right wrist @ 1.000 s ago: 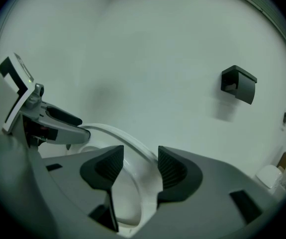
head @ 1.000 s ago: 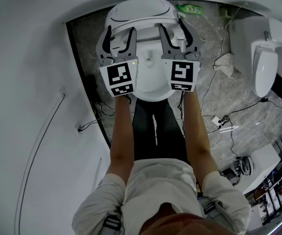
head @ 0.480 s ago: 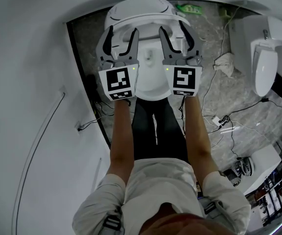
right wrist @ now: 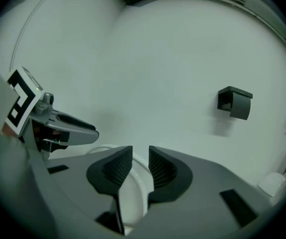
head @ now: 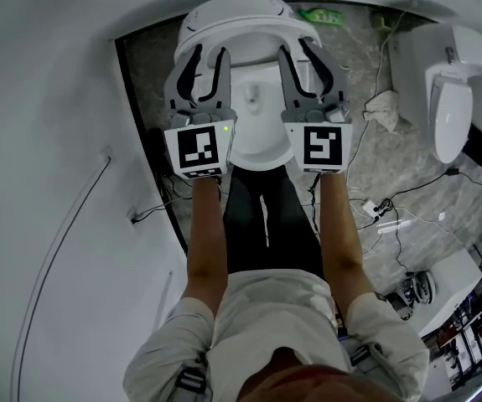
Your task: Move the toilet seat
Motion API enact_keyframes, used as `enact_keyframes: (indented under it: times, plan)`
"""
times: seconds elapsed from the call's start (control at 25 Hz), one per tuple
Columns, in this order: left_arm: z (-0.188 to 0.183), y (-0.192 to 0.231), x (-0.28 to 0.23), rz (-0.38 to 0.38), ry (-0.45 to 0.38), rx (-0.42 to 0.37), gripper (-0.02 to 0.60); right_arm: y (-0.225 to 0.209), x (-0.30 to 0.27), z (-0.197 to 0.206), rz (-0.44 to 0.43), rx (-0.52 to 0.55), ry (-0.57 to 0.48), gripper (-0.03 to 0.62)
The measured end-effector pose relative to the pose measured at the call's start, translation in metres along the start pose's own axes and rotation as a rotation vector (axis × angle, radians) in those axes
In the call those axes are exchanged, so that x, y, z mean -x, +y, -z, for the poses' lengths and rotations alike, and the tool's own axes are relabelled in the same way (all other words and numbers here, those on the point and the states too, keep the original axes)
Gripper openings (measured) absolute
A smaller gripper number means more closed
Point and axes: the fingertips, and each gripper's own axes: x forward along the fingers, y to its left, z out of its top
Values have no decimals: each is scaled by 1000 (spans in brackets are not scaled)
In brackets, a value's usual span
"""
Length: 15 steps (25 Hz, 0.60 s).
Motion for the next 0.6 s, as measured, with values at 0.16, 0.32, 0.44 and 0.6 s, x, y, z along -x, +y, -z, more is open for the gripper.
enact_keyframes:
  times: [0.16,0.32,0.44,0.6]
  plan:
    - [-4,-9,14,6,-28,-9,67,3,16,-6,-3,-31,-20,75]
    - [0,-17,30,17,-37,-23,28,11,33,-1,-16,-30,-16,37]
    - [1,-24,40,26,-42,-26,21,14,46,4,-20,-47,-9,23]
    - [1,-32,52,33,-47,-32,21,16,61,6,-21,-47,-5,21]
